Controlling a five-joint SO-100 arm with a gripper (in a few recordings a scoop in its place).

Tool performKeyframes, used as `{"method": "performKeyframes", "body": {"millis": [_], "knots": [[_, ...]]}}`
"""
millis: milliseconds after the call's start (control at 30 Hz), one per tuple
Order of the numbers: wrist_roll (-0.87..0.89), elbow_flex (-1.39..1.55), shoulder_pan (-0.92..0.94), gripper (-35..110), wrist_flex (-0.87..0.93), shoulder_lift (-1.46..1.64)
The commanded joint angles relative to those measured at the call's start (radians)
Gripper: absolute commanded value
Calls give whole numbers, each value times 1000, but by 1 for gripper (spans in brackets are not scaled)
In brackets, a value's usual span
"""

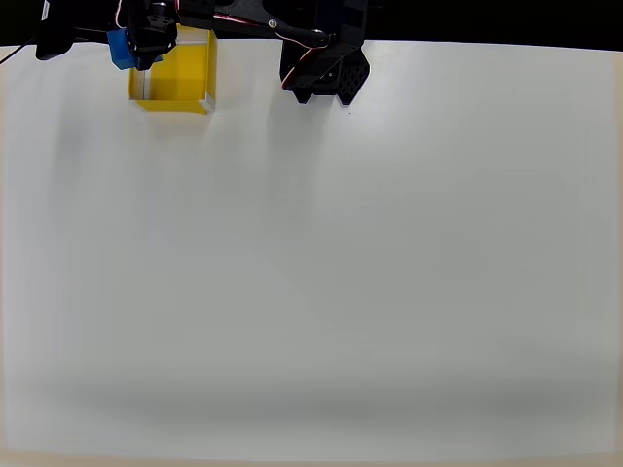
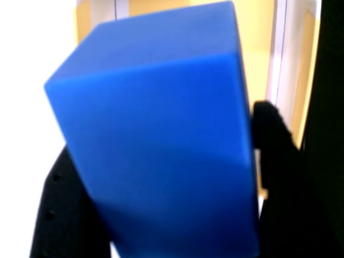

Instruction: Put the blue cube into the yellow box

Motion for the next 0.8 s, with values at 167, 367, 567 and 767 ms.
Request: {"method": "performKeyframes", "body": {"millis": [167, 367, 567, 767], "knots": [[23, 98, 29, 16, -147, -32], [44, 158, 29, 16, -218, -66], [58, 172, 28, 17, -216, -69], [61, 114, 28, 18, -135, -44]]}}
